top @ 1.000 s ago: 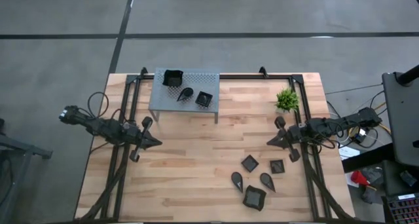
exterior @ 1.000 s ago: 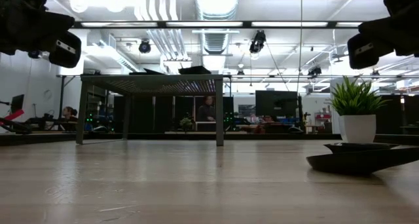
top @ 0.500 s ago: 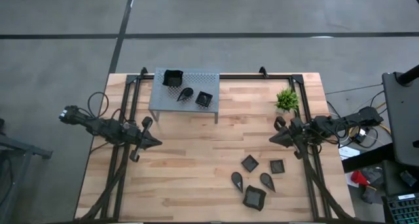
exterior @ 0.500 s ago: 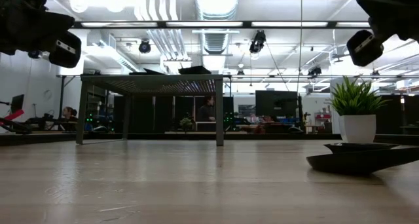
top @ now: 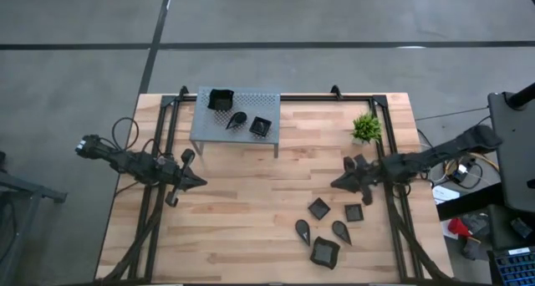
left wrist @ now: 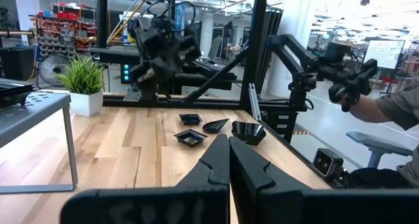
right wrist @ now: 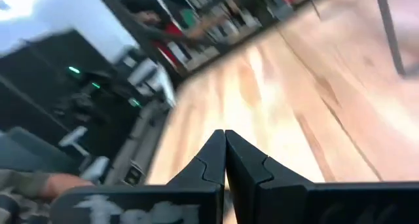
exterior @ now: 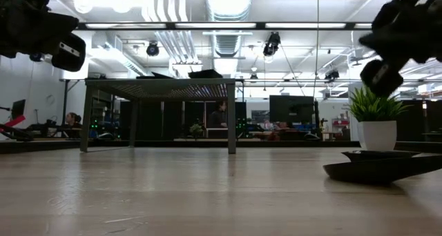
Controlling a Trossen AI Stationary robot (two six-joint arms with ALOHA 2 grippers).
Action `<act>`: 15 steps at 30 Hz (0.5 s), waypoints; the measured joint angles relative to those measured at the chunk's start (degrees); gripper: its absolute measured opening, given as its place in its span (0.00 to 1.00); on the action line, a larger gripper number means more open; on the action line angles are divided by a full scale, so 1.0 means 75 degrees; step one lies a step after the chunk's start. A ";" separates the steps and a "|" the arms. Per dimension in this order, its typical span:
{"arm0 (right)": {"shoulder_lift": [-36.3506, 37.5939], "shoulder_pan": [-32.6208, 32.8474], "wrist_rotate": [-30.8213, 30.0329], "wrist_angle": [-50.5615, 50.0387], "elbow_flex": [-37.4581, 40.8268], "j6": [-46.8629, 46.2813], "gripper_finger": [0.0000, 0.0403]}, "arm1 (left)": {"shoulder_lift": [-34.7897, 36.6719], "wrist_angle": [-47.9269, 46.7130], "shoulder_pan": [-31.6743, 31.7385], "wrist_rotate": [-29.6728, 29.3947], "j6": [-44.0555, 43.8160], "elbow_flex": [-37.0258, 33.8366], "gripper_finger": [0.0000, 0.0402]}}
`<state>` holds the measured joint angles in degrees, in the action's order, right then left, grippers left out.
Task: Pick & Place Mini shaped plates
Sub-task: Stack the black square plate on top of the black square plate on the shelf
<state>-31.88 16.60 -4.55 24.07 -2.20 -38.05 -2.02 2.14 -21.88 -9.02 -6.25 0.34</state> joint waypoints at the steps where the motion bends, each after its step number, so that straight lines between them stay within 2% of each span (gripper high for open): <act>1: -0.0283 0.0003 -0.0061 -0.0098 -0.0077 -0.0172 0.02 | 0.0000 -0.0001 -0.0001 0.0000 -0.0001 0.0000 0.00; 8: -0.2154 0.0000 -0.0192 -0.1355 -0.1314 -0.1167 0.02 | 0.0000 0.0000 0.0002 0.0000 0.0002 0.0000 0.00; 11: -0.2897 0.0003 -0.0145 -0.2893 -0.2170 -0.1404 0.04 | -0.0001 0.0001 -0.0001 0.0000 0.0002 0.0000 0.00; 15: -0.3804 0.0000 -0.0160 -0.5429 -0.3421 -0.1508 0.11 | -0.0003 0.0001 0.0001 0.0000 0.0002 0.0000 0.00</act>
<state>-60.41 16.60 -5.76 -16.65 -27.85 -49.36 -2.04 2.15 -21.87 -9.02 -6.24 0.34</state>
